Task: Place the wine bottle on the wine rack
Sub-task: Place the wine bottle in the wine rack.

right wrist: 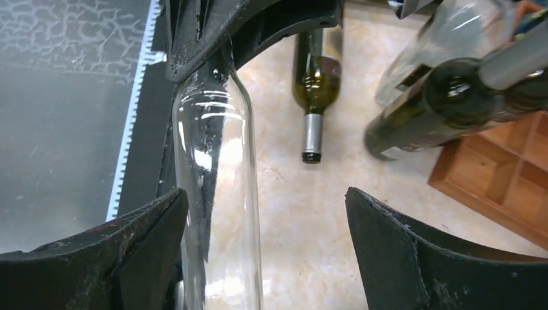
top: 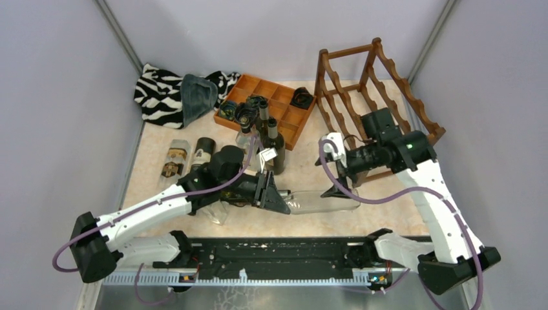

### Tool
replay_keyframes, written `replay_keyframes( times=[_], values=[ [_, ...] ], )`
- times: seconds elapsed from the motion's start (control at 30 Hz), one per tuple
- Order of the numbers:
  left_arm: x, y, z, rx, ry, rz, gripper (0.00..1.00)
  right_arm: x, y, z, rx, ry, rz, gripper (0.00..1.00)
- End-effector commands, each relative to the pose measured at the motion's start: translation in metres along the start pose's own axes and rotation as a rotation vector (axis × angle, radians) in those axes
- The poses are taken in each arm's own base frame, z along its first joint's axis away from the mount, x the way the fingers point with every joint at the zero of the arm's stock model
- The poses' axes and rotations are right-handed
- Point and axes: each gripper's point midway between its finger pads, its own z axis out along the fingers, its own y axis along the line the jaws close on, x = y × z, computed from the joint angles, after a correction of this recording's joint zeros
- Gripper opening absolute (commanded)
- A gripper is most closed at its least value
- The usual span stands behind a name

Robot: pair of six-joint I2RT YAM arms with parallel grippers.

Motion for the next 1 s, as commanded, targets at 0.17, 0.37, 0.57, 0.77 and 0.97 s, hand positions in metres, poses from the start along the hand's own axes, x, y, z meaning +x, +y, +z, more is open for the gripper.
replay_keyframes(
  times=[0.17, 0.37, 0.57, 0.77, 0.97],
  values=[
    [-0.042, -0.055, -0.004, 0.112, -0.156, 0.155, 0.00, -0.046, -0.051, -0.067, 0.388, -0.105, 0.098, 0.90],
    [-0.059, -0.052, -0.006, 0.091, -0.267, 0.185, 0.00, -0.029, -0.135, -0.125, 0.783, -0.125, 0.320, 0.86],
    [-0.069, -0.051, -0.005, 0.105, -0.336, 0.198, 0.00, 0.021, -0.183, -0.147, 0.943, -0.027, 0.486, 0.80],
    [-0.070, -0.040, -0.001, 0.096, -0.358, 0.184, 0.00, 0.062, -0.205, -0.142, 0.978, 0.142, 0.538, 0.72],
    [-0.070, -0.031, 0.001, 0.067, -0.385, 0.188, 0.00, 0.076, -0.217, -0.126, 0.999, 0.234, 0.543, 0.69]
  ],
)
